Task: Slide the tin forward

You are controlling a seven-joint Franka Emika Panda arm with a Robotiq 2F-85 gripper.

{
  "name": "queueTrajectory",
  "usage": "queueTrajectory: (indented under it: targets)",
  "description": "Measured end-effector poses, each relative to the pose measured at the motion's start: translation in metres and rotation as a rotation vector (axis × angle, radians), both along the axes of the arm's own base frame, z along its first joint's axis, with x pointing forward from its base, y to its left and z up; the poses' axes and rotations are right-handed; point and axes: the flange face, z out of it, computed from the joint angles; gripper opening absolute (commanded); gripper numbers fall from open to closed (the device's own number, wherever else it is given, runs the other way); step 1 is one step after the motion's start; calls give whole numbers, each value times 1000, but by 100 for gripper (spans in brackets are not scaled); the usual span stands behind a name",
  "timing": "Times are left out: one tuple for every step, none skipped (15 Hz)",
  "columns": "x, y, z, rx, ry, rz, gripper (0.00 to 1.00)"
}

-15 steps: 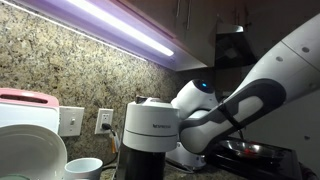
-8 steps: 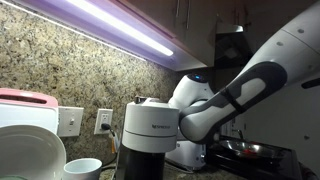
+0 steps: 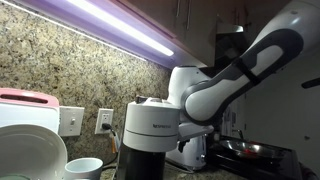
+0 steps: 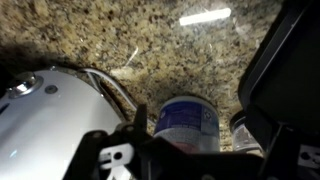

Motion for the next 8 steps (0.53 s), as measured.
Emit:
queueTrajectory:
  targets:
    - [-5,1,3,-11,41,-2,100]
    - [-9,0,7,-28,75,-6,100]
    - [-13,-3,11,-45,104,-11,100]
    - [-16,-8,14,-65,129,-21,100]
    - [-19,-16,17,-77,146,-41,100]
    - [-22,-26,20,-81,159,-63,100]
    - [-24,-38,22,-81,167,-88,100]
    - [-27,-51,24,-76,172,-112,100]
